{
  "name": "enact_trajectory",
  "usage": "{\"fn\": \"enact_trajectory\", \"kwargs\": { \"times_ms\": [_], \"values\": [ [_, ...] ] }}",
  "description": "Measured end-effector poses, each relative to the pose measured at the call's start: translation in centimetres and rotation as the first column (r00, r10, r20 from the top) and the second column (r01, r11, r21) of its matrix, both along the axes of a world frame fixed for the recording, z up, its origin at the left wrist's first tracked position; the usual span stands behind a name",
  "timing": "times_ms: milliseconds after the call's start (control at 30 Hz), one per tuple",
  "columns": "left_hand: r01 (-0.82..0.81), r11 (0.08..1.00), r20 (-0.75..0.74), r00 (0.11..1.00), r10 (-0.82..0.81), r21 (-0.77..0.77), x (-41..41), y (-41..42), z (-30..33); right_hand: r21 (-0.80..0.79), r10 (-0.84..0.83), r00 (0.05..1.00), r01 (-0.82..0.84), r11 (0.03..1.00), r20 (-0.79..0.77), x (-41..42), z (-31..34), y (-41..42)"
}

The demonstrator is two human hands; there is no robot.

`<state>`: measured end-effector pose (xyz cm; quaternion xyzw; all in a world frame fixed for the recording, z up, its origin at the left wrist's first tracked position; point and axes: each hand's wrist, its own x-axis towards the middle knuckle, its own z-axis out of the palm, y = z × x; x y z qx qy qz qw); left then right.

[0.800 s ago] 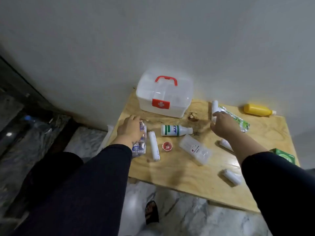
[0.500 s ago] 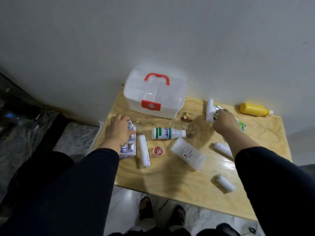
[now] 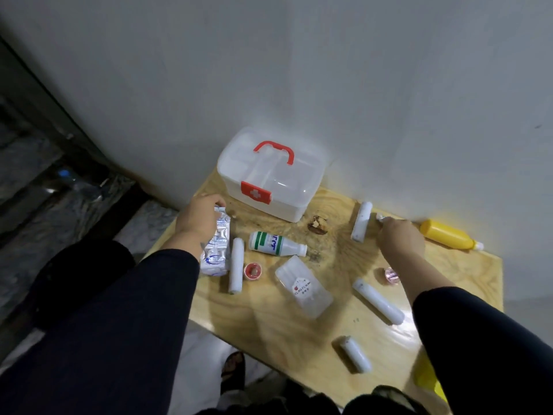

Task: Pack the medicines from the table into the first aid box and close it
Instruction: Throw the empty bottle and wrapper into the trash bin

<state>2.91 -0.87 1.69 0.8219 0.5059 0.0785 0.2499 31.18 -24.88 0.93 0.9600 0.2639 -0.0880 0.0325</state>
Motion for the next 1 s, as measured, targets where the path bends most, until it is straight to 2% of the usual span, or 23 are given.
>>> {"fn": "enact_trajectory", "kwargs": {
  "times_ms": [133, 233, 333, 467, 700, 833, 1000],
  "values": [
    [-0.08, 0.993, -0.057, 0.995, 0.085, 0.088, 0.0, -2.0, 2.6, 0.075, 0.087, 0.991, -0.094, 0.993, 0.098, 0.8, 2.8, -0.9],
    [-0.111, 0.979, -0.037, 0.992, 0.12, 0.173, -0.6, -3.3, 4.4, 0.233, 0.13, 0.985, -0.152, 0.96, 0.109, 0.4, 5.2, -0.7],
    [-0.155, 0.971, 0.073, 0.987, 0.144, 0.182, -1.4, -4.0, 5.3, 0.445, 0.229, 0.973, -0.202, 0.872, -0.007, -0.6, 7.7, 0.7],
    [-0.245, 0.952, 0.273, 0.943, 0.191, 0.182, -3.1, -4.5, 7.1, 0.654, 0.372, 0.906, -0.16, 0.739, -0.2, -3.4, 11.2, 4.2],
    [-0.423, 0.898, 0.501, 0.806, 0.314, 0.118, -8.7, -6.3, 10.9, 0.797, 0.649, 0.711, -0.212, 0.566, -0.271, -11.9, 15.4, 10.0],
    [-0.499, 0.86, 0.56, 0.745, 0.363, 0.106, -13.2, -6.4, 12.0, 0.825, 0.762, 0.566, -0.235, 0.514, -0.314, -17.7, 16.3, 12.7],
    [-0.574, 0.813, 0.592, 0.688, 0.419, 0.093, -19.7, -5.6, 12.3, 0.837, 0.819, 0.44, -0.227, 0.498, -0.368, -25.3, 16.3, 16.4]
  ]
}}
